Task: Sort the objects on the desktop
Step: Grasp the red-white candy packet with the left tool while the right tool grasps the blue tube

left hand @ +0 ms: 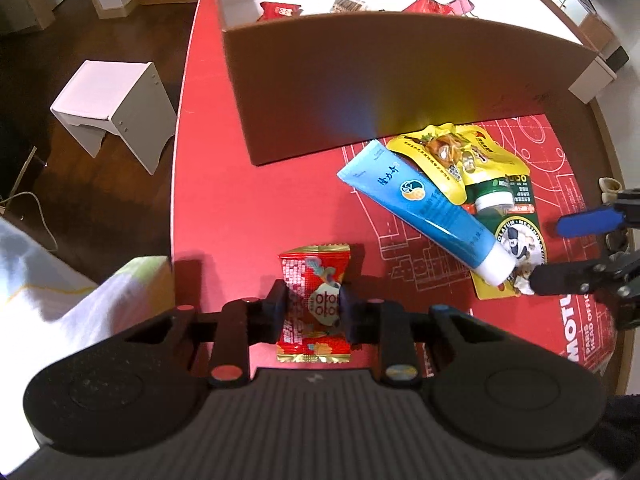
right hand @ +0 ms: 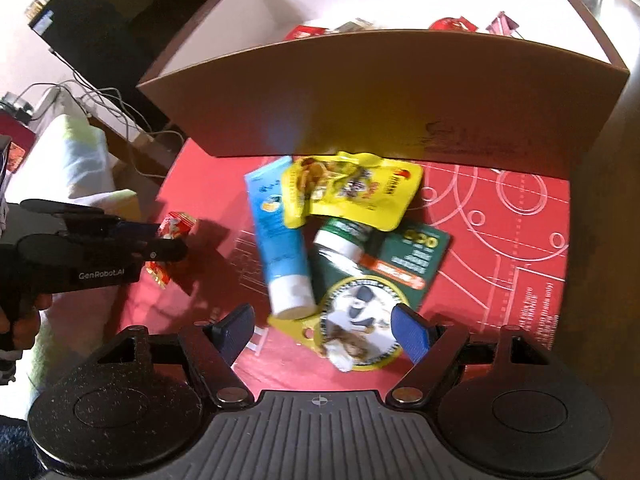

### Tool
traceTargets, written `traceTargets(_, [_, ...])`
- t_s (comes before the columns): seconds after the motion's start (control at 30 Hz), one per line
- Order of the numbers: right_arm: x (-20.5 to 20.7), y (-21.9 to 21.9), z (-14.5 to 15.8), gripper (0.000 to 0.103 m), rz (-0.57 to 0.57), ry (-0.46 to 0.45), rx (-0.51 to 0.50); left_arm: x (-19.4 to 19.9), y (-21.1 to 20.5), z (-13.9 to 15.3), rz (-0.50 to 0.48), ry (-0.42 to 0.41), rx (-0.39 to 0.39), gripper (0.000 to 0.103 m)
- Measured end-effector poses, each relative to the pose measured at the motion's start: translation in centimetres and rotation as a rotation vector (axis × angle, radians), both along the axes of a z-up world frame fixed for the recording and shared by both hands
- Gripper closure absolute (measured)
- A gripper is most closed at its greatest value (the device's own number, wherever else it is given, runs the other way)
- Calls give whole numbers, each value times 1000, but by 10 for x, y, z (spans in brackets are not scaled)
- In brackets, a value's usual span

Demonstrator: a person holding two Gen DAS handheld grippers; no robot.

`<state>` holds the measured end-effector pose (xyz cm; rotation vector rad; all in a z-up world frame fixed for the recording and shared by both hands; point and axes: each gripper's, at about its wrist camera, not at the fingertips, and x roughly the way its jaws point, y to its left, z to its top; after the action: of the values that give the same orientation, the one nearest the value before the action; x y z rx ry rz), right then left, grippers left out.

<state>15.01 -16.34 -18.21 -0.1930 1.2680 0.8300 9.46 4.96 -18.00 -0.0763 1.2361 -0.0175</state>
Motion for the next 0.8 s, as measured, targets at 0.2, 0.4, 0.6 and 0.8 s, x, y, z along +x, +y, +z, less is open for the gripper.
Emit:
traceTargets(0.2, [-7,18,-6,74,71,-2,28,-5,8,9,15,-9,-11,80])
traceTargets(0.4, [-3,39,-7,74,75,-48,36,-7,15,13,24,-11,-12,80])
traceTargets(0.6, [1,61,-20,74,103,-82,-17,-5,20,15,31,-13,-22,80])
traceTargets(0.8, [-3,65,-27,68,155,-107,-60,-3,21,13,26,-6,-22,80])
